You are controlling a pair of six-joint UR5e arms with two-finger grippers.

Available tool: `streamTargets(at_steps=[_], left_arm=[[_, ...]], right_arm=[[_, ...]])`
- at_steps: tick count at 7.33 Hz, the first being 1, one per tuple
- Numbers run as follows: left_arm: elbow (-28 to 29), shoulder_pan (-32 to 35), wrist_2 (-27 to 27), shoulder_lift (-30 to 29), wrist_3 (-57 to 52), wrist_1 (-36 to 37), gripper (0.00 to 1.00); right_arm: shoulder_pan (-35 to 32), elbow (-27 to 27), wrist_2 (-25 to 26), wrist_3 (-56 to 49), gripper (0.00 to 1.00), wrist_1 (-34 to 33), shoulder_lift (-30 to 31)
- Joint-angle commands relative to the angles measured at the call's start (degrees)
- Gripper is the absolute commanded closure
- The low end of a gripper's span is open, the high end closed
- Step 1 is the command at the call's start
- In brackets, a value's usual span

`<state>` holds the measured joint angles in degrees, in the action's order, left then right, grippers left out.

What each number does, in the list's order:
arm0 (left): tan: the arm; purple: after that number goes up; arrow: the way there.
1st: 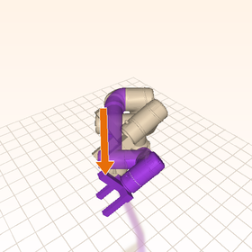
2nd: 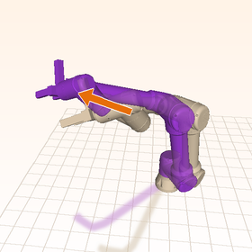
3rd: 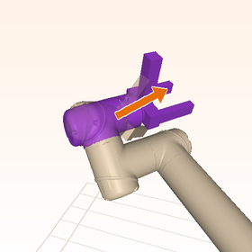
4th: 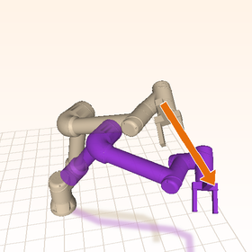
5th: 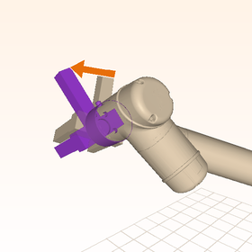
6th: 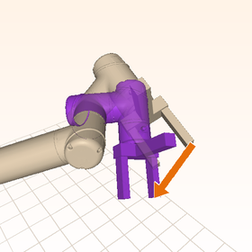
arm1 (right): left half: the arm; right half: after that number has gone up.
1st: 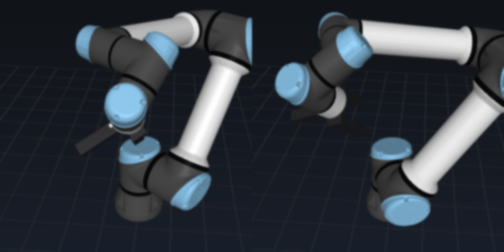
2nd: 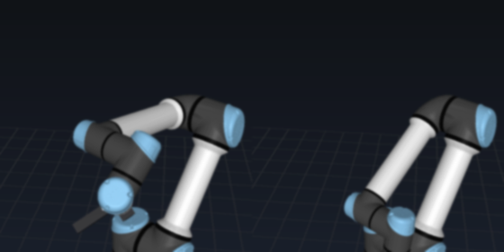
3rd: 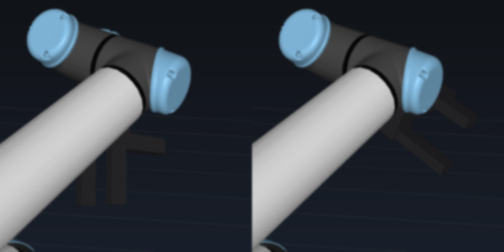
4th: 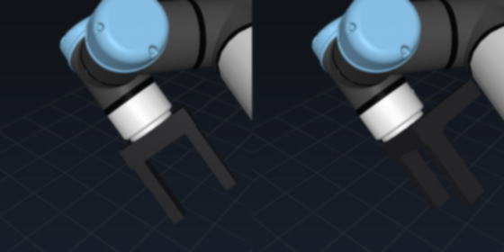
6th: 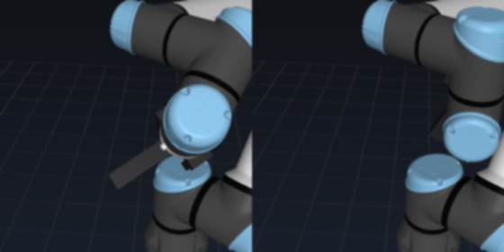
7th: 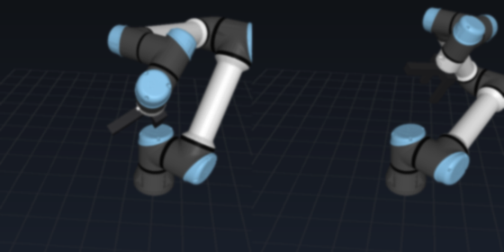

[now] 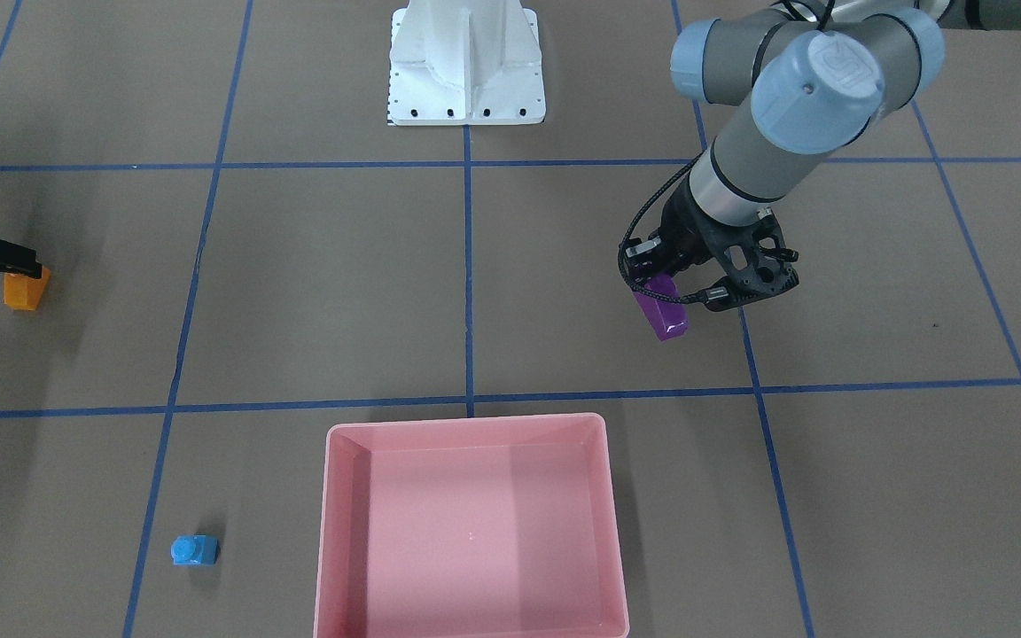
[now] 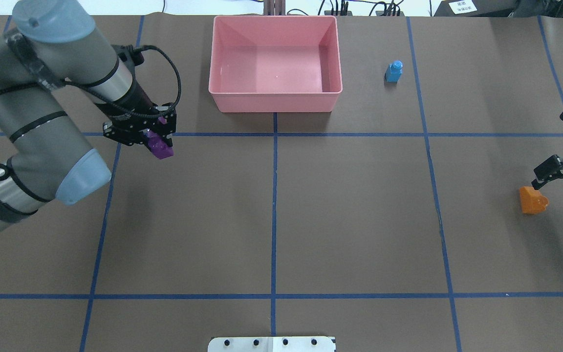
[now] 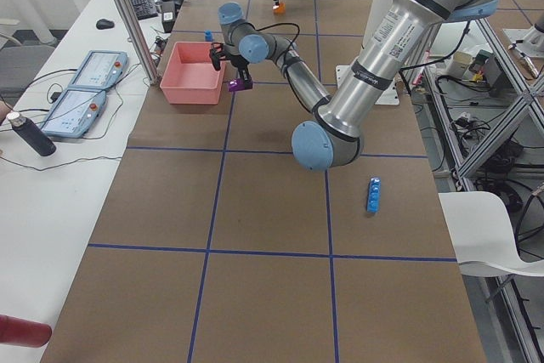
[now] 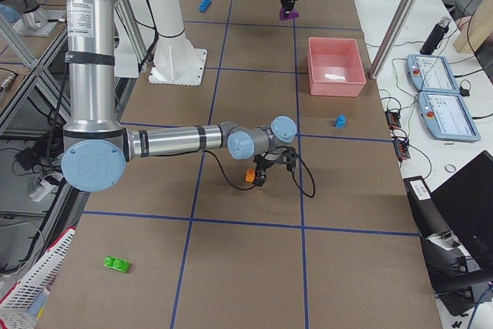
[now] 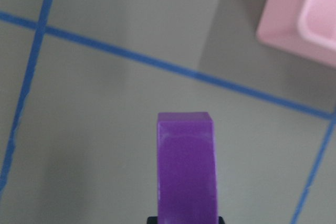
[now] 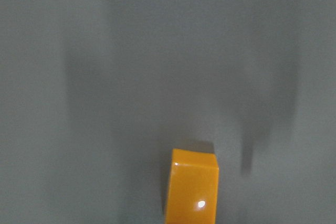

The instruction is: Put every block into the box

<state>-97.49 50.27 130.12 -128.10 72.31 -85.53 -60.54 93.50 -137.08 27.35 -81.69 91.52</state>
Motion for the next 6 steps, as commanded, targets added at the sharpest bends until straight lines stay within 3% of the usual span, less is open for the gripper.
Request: streamTargets(at_steps=[1, 2, 3, 4, 5, 6], left_arm=[[8.23, 0.71, 0.05, -9.83, 5.27, -0.34, 1.00], [12.98, 0.71, -0.12, -14.85, 6.86, -0.78, 1.00], [19.81, 0.71, -0.30, -19.51, 7.92, -3.57, 1.00], [25.54, 0.62, -0.48, -21.21, 8.89, -9.68, 1.00], [34.47, 0.45, -0.56, -24.88, 10.12, -16.36, 1.00], [41.52, -0.34, -4.83, -29.01, 12.22, -20.43, 1.00]], right_arm=[[2.78, -2.78, 0.41, 1.04, 0.00, 3.45, 0.06], [3.23, -2.88, 0.41, 1.12, 0.00, 3.56, -0.12], [3.23, -2.62, 0.32, 1.12, 0.19, 3.56, -0.12], [3.23, -2.27, 0.32, 1.38, 0.91, 3.56, -0.47], [3.06, -2.09, 0.32, 1.30, 1.00, 3.64, -0.99], [2.62, -0.70, 0.41, 1.30, 1.00, 3.56, -1.00]])
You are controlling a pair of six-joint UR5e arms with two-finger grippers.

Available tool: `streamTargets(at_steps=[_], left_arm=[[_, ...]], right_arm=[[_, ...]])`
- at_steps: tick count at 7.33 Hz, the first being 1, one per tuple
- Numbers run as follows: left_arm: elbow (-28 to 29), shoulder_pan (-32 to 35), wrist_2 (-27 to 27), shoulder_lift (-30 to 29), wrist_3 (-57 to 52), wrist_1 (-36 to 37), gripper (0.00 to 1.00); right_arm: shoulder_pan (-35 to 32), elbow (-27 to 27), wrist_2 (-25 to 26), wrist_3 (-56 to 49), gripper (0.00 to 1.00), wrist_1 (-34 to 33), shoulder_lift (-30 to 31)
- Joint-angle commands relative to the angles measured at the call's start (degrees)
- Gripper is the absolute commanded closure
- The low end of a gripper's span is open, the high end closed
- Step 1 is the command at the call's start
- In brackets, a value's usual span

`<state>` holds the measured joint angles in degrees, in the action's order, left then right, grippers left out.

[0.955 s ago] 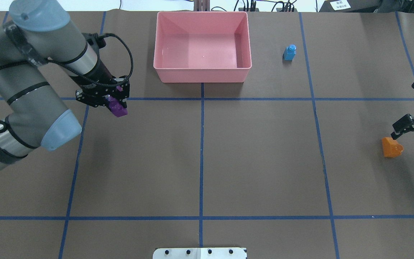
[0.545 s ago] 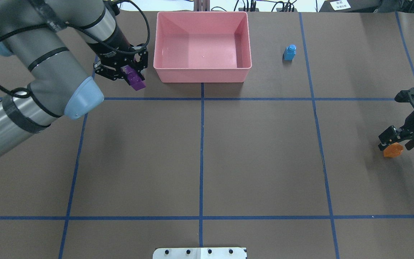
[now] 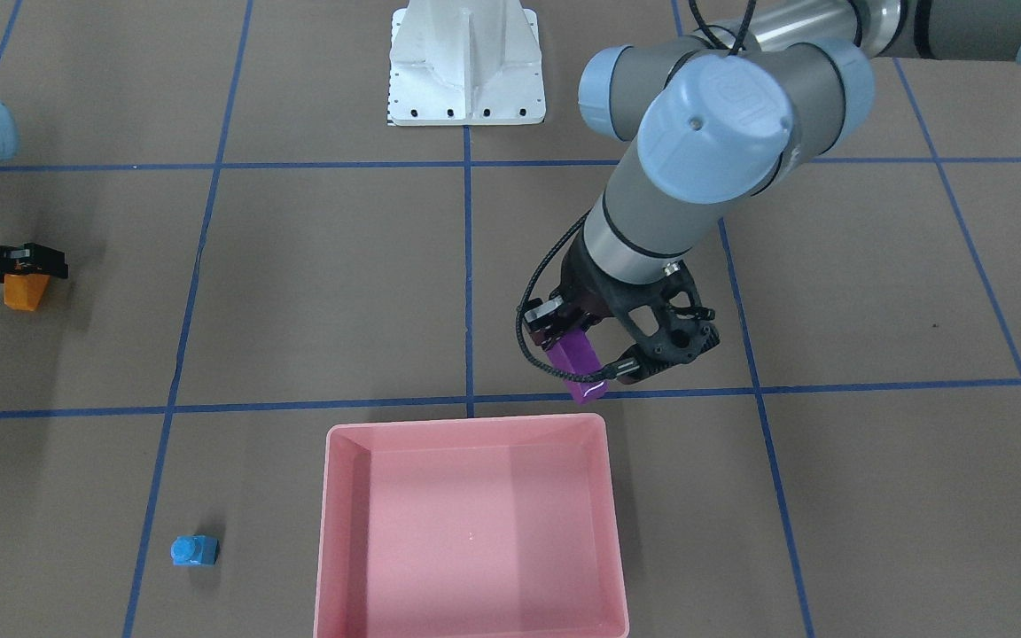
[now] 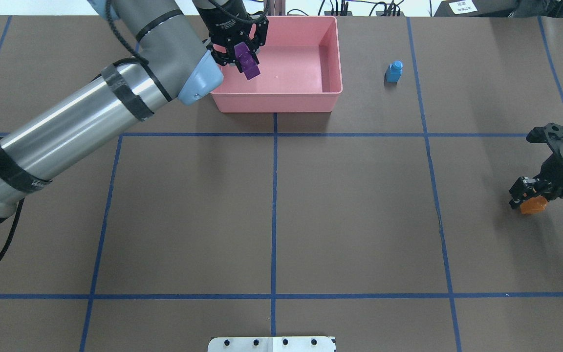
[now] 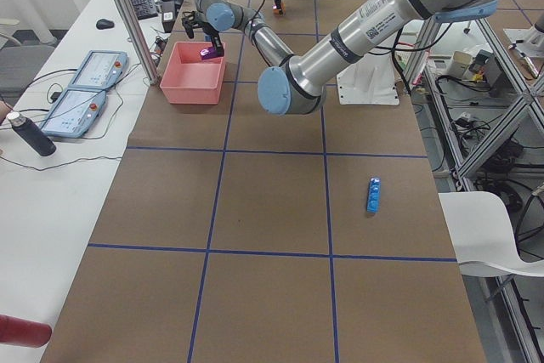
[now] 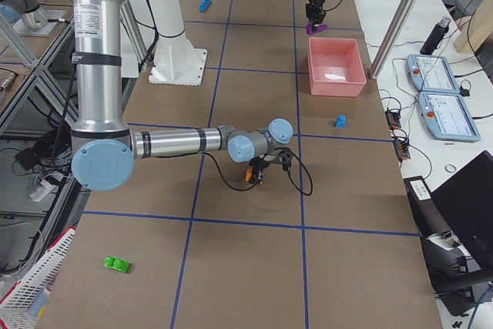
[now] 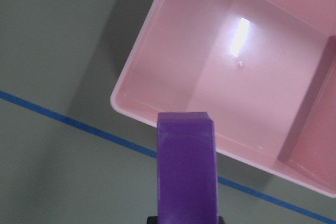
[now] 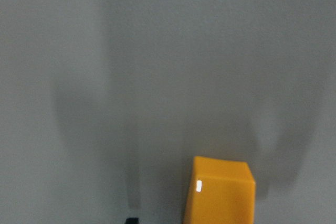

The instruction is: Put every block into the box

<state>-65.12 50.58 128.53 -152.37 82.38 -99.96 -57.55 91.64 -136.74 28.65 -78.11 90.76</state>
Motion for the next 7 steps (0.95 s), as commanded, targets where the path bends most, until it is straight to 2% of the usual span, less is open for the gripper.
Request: streamTargets(at_steps=[1, 2, 3, 4, 5, 6, 7], left_arm=[[10.35, -2.57, -8.68, -5.12, 2.26, -7.95, 1.00], [11.06, -2.59, -9.60, -5.04, 1.91, -9.89, 1.00], [15.59, -3.55, -14.40, -5.13, 1.91, -15.39, 0.96], [16.94, -4.17, -16.80, -5.04, 1.73, -17.27, 0.31], [16.35, -3.65, -16.73, -5.21, 2.08, -17.29, 0.00], [12.43, -2.25, -14.38, -4.78, 1.91, -15.46, 0.00], [8.82, -1.20, -9.83, -3.47, 1.47, -11.53, 0.00]], right_arm=[[-0.80, 1.70, 0.24, 0.01, 1.00, 0.07, 0.29], [-1.77, 3.01, 0.77, 0.01, 1.00, -0.02, 0.47], [-3.25, 5.89, 0.60, 0.09, 1.00, -0.28, 0.47], [-4.57, 9.84, 0.33, 1.22, 1.00, -1.59, 0.13], [-4.94, 11.10, 0.33, 4.63, 1.00, -2.30, -3.53], [-4.85, 10.50, 0.42, 11.62, 1.00, -2.39, -9.66], [-4.68, 7.62, 0.77, 21.27, 1.00, -2.31, -18.51]])
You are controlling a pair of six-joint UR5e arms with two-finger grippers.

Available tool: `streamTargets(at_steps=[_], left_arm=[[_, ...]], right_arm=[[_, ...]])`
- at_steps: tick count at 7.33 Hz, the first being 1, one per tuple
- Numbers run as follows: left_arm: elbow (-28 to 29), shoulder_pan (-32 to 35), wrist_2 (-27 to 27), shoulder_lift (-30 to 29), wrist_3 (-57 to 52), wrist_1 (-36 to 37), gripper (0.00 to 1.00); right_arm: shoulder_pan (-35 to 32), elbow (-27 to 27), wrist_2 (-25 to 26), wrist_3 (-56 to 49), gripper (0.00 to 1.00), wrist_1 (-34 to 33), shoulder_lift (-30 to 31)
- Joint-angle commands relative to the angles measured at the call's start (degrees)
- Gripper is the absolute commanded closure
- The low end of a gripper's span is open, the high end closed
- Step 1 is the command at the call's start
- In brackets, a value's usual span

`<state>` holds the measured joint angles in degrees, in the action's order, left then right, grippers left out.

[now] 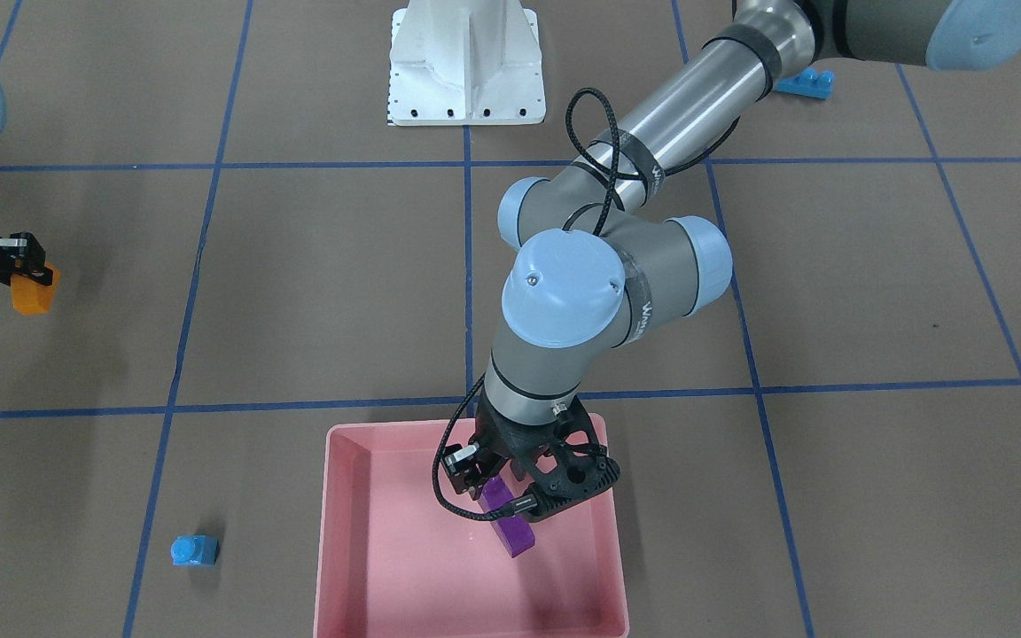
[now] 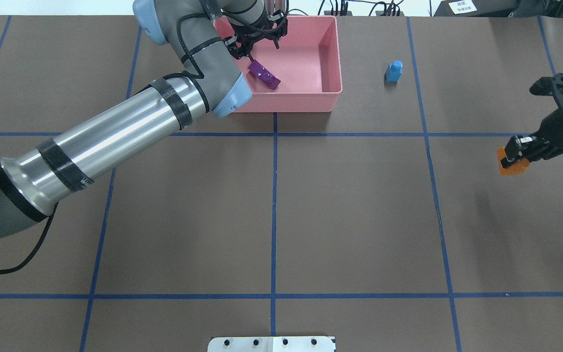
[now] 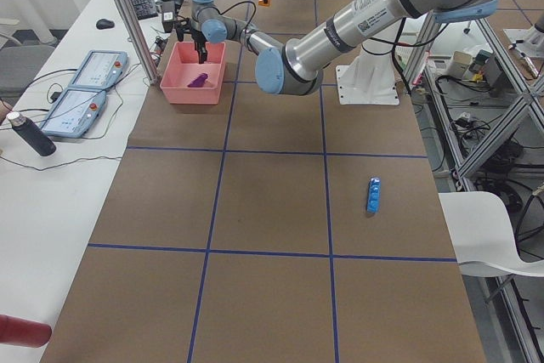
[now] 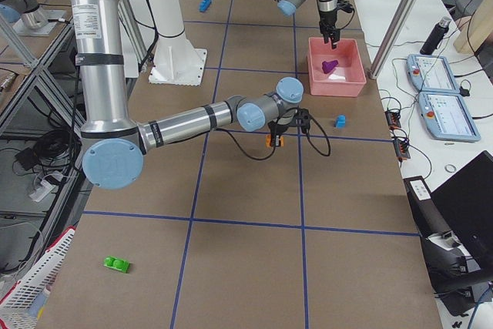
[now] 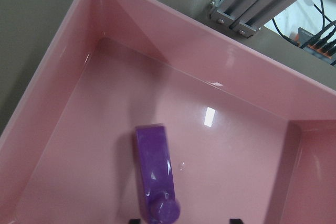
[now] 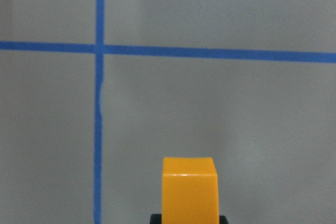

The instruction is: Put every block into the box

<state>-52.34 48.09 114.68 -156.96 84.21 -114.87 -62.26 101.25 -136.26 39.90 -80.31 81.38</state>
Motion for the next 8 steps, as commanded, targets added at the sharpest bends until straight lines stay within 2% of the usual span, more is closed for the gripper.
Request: streamTargets(at_steps=[1, 2, 3, 4, 6, 7, 8], left_arm=[[-11.13, 2.34, 7.37, 5.91, -0.45, 5.51, 0.00], [-18.77, 2.53, 7.66, 12.49, -0.62, 5.62, 0.00], [-26.68, 2.36, 7.75, 20.47, -2.63, 5.71, 0.00], [-33.29, 2.53, 8.45, 27.34, -7.17, 5.89, 0.00], [-45.34, 2.62, 9.42, 40.79, -12.83, 6.41, 0.00], [-50.70, 2.71, 9.69, 45.64, -12.93, 7.63, 0.00], [-57.46, 2.62, 9.60, 52.82, -12.93, 8.69, 0.00]], right_arm=[[0.99, -6.20, 0.99, 20.73, 1.00, 0.15, -18.71], [4.39, -11.81, 6.73, 29.71, 1.00, 0.59, -28.38], [8.95, -19.44, 15.32, 35.80, 1.00, 0.85, -38.22], [11.78, -27.69, 19.23, 39.52, 1.00, 3.12, -45.63], [16.10, -40.90, 31.08, 48.64, 1.00, 18.53, -50.52], [16.99, -44.53, 32.97, 49.83, 1.00, 20.00, -52.27], [17.61, -44.83, 33.51, 49.84, 0.36, 20.01, -52.38]])
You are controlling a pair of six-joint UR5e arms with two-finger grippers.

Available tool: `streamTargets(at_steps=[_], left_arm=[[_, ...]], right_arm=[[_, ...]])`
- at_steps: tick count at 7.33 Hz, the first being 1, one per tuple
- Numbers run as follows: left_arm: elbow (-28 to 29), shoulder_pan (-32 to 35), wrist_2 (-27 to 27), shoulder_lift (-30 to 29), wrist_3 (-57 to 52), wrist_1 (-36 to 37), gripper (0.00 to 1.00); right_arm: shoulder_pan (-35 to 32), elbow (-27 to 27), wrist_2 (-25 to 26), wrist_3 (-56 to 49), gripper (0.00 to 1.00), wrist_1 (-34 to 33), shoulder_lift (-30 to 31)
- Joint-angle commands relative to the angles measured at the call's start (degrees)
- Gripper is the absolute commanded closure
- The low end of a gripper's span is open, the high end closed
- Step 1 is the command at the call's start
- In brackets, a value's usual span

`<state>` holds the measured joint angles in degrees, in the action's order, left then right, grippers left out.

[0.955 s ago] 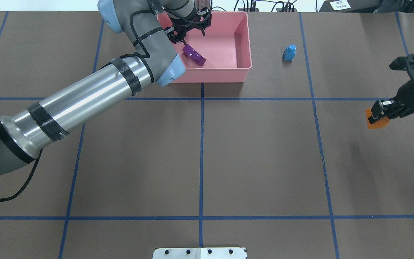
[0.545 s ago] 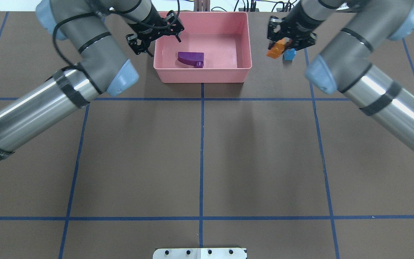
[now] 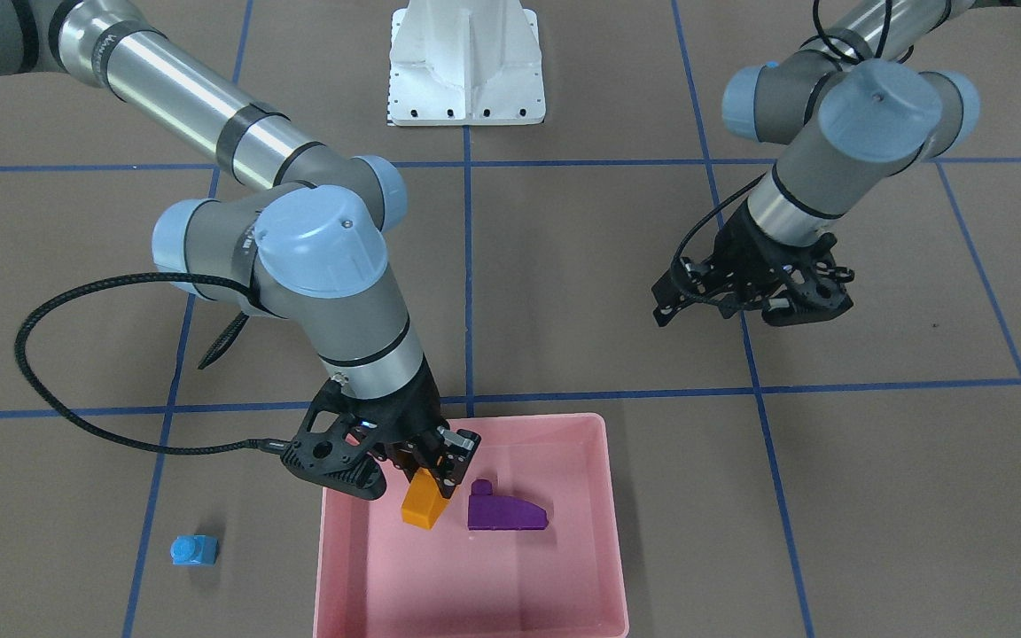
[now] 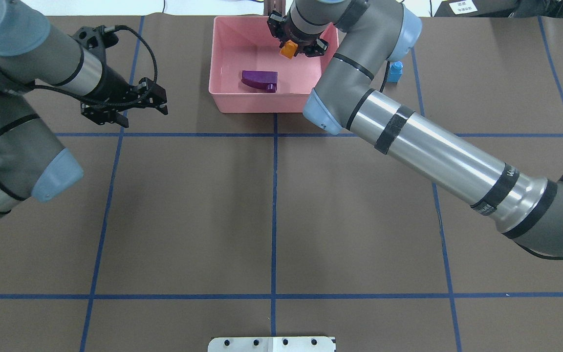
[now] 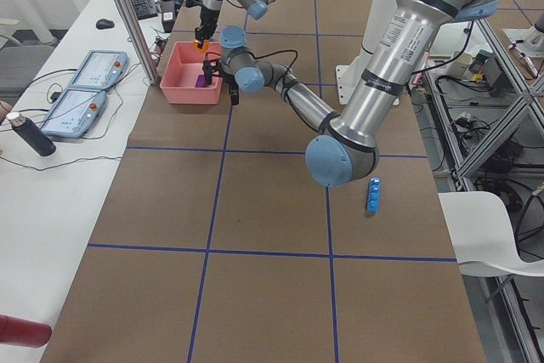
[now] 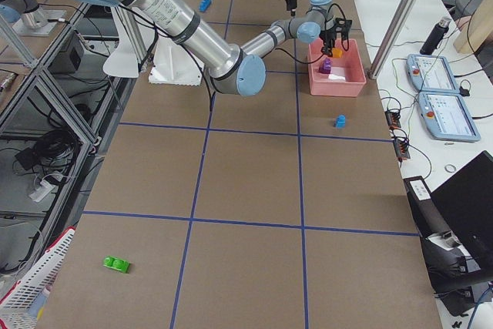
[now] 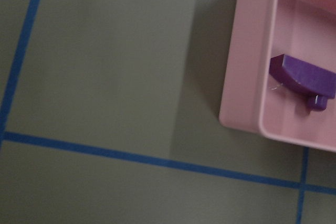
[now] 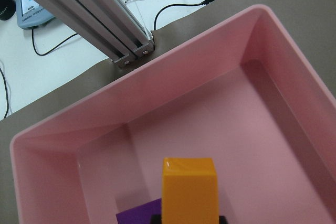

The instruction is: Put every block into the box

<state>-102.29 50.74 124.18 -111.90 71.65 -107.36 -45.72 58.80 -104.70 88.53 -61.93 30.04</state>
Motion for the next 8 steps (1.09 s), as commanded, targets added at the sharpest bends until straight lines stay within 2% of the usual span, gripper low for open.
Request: streamTargets(at_steps=[1, 2, 3, 4, 5, 7, 8], left_arm=[[-15.06, -0.98, 0.02, 16.62, -0.37, 1.28, 0.00], [-18.88, -4.04, -0.07, 22.45, -0.37, 1.28, 0.00], [-20.04, -7.64, -0.51, 25.64, 1.28, 1.28, 0.00], [-20.84, -10.89, -0.86, 28.90, 9.48, 1.19, 0.00], [-23.11, -13.97, -4.61, 33.37, 11.47, 1.11, 0.00], [-26.37, -15.05, -3.42, 41.12, 22.06, 0.58, 0.00], [-26.38, -18.53, -4.46, 46.11, 29.18, -3.51, 0.00]], right_arm=[[2.38, -2.02, 6.22, 3.56, 0.01, 1.47, -0.95], [2.39, -1.67, 6.26, 4.89, 0.00, 1.47, -1.04], [2.22, -0.45, 6.17, 4.99, 0.00, 1.38, -1.13], [1.43, 0.34, 5.04, 4.99, 0.00, 1.29, -1.13], [-0.06, 0.44, 2.51, 4.99, 0.00, 1.29, -1.13], [-1.56, 0.44, -0.15, 4.99, 0.00, 1.20, -0.95], [-3.22, 0.44, -1.11, 4.64, 0.00, 0.51, -0.87]])
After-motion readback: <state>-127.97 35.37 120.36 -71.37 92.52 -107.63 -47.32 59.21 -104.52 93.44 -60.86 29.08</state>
